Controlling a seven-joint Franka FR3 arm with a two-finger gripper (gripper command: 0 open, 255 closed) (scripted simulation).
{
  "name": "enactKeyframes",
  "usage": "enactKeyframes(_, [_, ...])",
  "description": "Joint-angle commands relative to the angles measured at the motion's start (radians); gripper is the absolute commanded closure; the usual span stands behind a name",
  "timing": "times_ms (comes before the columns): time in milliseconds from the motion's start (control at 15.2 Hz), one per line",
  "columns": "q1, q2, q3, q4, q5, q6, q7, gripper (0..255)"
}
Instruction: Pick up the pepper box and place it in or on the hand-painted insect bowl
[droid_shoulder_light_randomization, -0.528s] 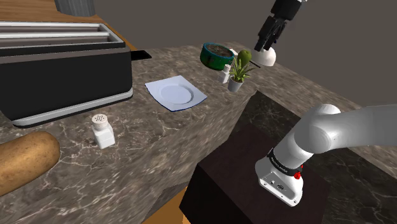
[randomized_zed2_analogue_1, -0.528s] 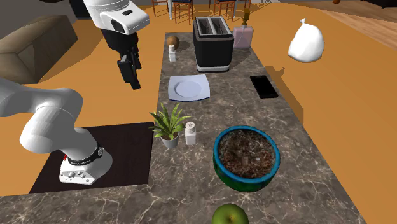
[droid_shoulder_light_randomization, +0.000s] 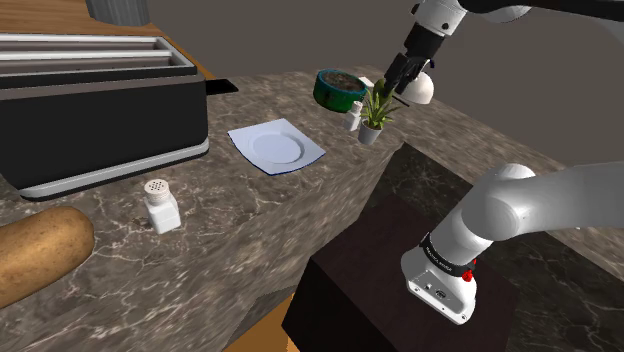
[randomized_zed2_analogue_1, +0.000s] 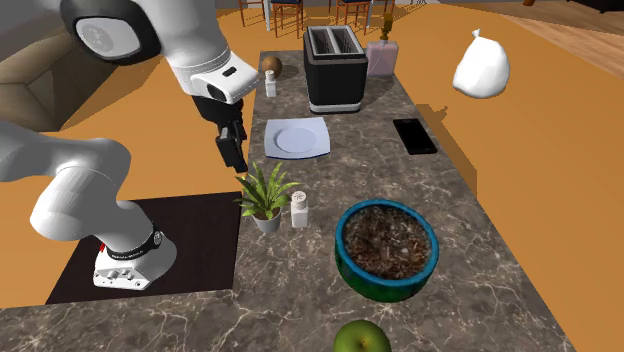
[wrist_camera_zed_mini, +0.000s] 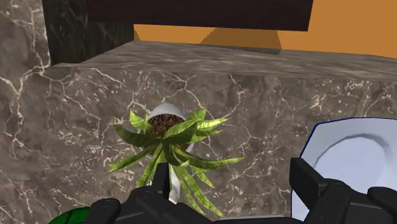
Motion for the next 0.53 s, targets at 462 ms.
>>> enactKeyframes(462, [-0.02,0.185,-0.064,-0.127,-0.024,0.425,-0.076,0])
